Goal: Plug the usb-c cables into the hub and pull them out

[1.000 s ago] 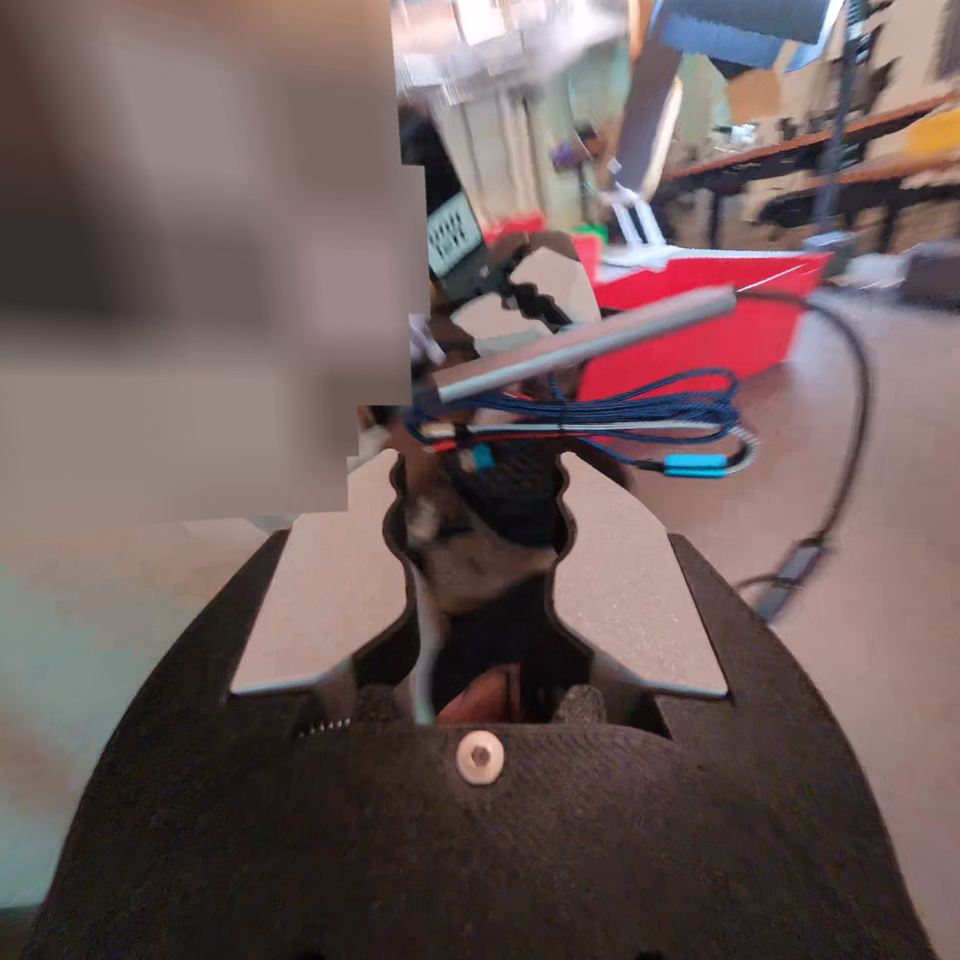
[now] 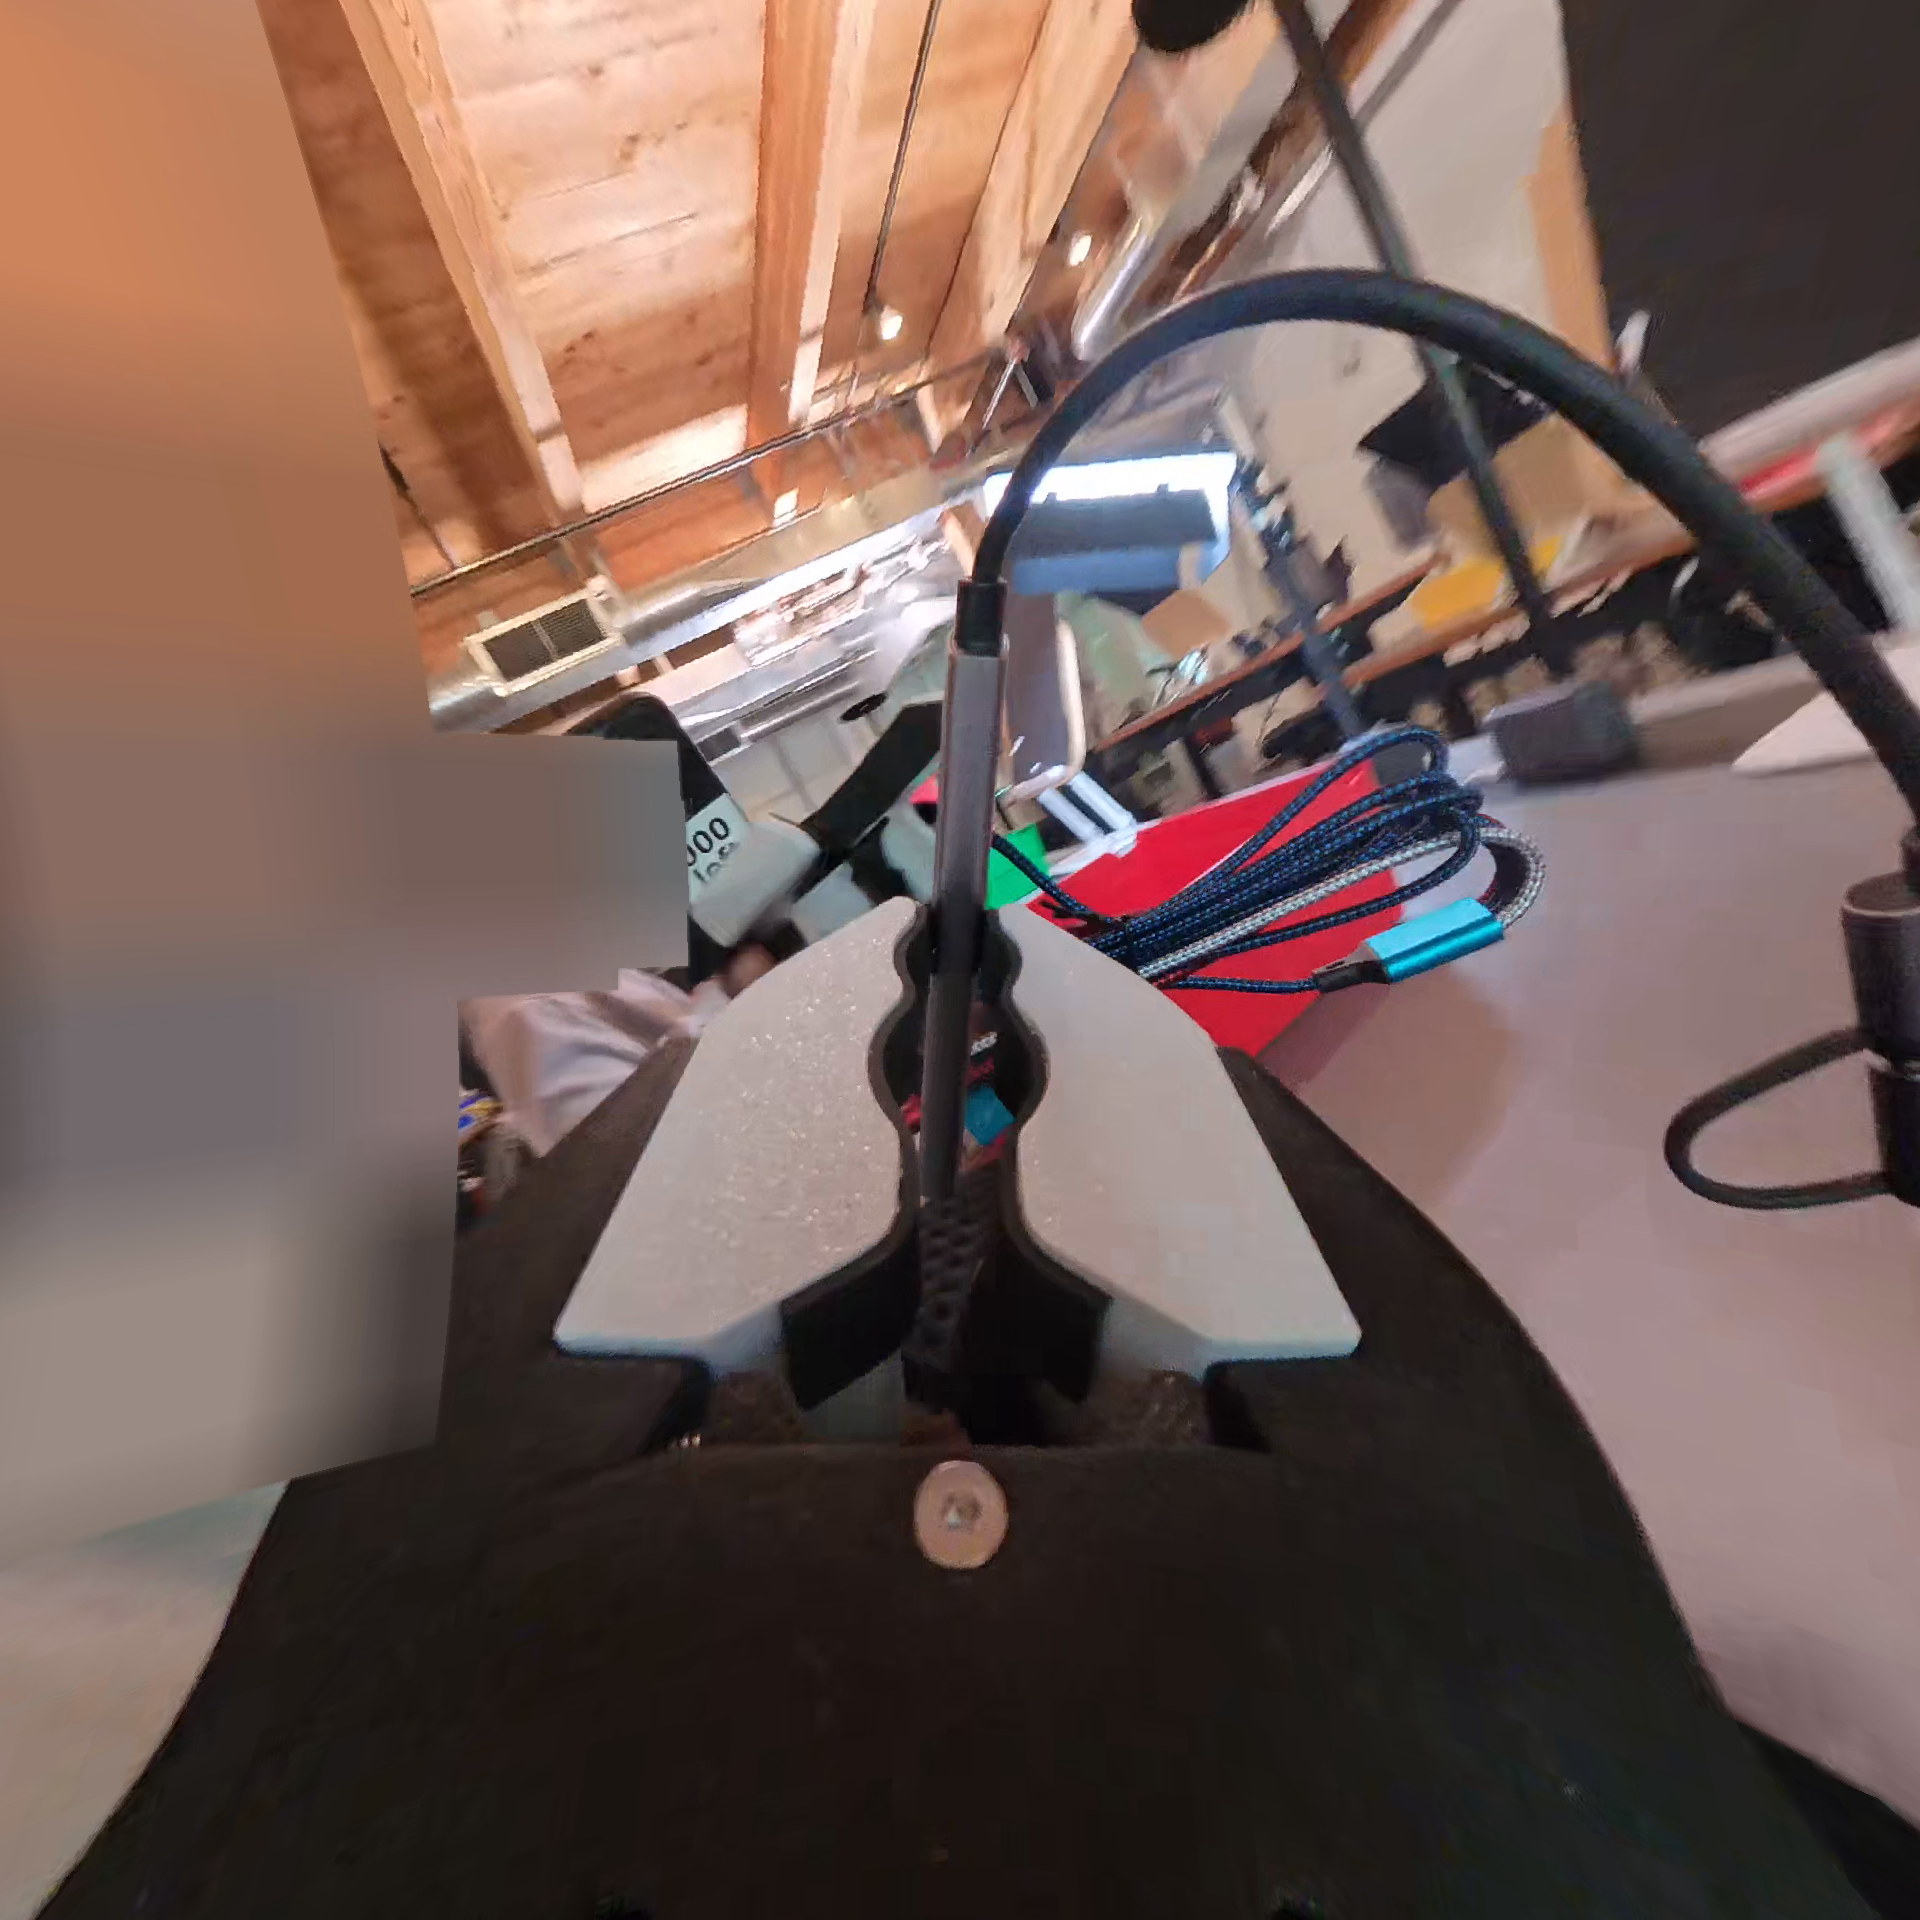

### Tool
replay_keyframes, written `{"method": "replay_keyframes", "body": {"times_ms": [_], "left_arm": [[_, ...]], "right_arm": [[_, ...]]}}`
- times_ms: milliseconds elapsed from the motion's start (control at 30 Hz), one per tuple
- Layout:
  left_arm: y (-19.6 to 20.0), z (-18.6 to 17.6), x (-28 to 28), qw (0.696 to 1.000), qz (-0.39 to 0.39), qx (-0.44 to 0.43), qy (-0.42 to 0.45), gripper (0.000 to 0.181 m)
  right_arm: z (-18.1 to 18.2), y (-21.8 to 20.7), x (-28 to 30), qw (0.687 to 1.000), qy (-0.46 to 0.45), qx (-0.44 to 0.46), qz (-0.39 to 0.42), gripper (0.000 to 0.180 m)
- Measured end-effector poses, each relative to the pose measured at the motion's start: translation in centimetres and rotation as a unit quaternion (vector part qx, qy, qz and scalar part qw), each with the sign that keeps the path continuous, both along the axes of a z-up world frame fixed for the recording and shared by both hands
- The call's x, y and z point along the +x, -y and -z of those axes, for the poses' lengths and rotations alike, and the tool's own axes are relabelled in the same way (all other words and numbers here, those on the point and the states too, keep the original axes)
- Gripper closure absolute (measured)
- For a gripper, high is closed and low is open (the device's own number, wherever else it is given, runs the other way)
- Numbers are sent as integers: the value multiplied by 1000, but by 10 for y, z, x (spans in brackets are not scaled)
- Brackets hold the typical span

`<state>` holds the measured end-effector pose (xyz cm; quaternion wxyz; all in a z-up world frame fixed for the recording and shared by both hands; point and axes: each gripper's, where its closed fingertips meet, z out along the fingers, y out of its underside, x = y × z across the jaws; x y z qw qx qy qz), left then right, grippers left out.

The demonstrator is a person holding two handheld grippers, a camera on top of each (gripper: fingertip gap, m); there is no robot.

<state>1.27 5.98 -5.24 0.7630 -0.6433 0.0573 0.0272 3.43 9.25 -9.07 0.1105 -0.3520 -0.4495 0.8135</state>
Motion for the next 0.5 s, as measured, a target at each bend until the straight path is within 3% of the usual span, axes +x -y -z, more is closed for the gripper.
{"method": "replay_keyframes", "body": {"times_ms": [33, 133, 200, 367, 500], "left_arm": [[3, -5, 6, 1000, 21, 9, 14, 127], [-5, 23, 29, 992, 70, -106, 12, 138], [-19, 40, 24, 986, 43, -154, 39, 139], [-33, 42, 32, 984, 101, -122, 78, 166], [-32, 45, 36, 983, 123, -120, 64, 168]], "right_arm": [[-4, -3, -2, 1000, -14, 1, 18, 172], [-15, -9, -6, 997, -50, -1, 61, 172], [-22, -10, -5, 995, -71, -12, 72, 172], [-30, -8, 0, 994, -86, -47, 50, 172], [-30, -5, 2, 994, -86, -54, 29, 172]]}}
